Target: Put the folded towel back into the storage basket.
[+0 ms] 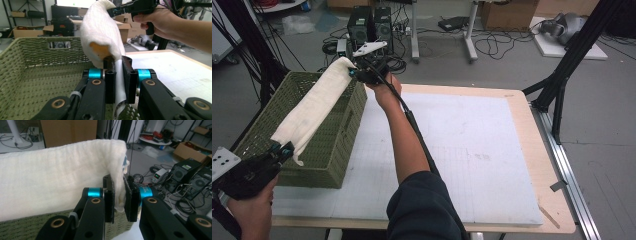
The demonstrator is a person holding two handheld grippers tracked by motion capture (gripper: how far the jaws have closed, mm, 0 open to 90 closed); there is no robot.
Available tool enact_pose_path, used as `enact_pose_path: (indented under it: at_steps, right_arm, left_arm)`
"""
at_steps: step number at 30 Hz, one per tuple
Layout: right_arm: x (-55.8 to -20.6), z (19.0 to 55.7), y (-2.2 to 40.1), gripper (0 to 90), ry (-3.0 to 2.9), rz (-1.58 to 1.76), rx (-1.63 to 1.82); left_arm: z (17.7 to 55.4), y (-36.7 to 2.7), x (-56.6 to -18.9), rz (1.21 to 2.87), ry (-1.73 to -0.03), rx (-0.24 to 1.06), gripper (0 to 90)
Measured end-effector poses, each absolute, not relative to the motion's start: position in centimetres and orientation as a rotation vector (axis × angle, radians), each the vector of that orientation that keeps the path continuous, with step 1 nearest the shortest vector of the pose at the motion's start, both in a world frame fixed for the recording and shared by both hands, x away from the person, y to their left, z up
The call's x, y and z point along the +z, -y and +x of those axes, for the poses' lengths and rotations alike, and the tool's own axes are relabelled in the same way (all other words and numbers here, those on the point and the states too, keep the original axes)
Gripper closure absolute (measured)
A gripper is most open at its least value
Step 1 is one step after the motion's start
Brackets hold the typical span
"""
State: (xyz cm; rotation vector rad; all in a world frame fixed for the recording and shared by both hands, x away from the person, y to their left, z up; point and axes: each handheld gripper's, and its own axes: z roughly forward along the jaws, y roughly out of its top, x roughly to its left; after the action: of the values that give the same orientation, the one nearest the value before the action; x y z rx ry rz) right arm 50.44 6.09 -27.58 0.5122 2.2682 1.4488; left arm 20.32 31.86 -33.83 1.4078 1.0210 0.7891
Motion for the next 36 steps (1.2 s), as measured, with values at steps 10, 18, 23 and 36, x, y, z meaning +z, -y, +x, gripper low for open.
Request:
enact_pose_path:
  at_steps: [10,18,23,36]
  right_arm:
    - [-28.0,50.7,-9.8,80.8,-2.295,0.510,1.410]
    - [-28.4,50.5,-12.4,79.4,-2.285,0.502,1.368]
    - [-29.0,50.6,-13.1,48.8,-2.251,0.591,1.359]
    - [-27.4,49.0,-8.0,25.6,-2.344,0.610,1.473]
  left_arm:
    - [19.9,-33.3,-34.3,1.404,-1.075,0.821,82.3]
    - [20.2,-34.1,-35.0,1.351,-1.174,0.812,77.1]
    - [20.3,-34.7,-35.3,1.300,-1.208,0.884,42.2]
    - [20.4,-34.4,-34.4,1.194,-1.176,0.835,17.8]
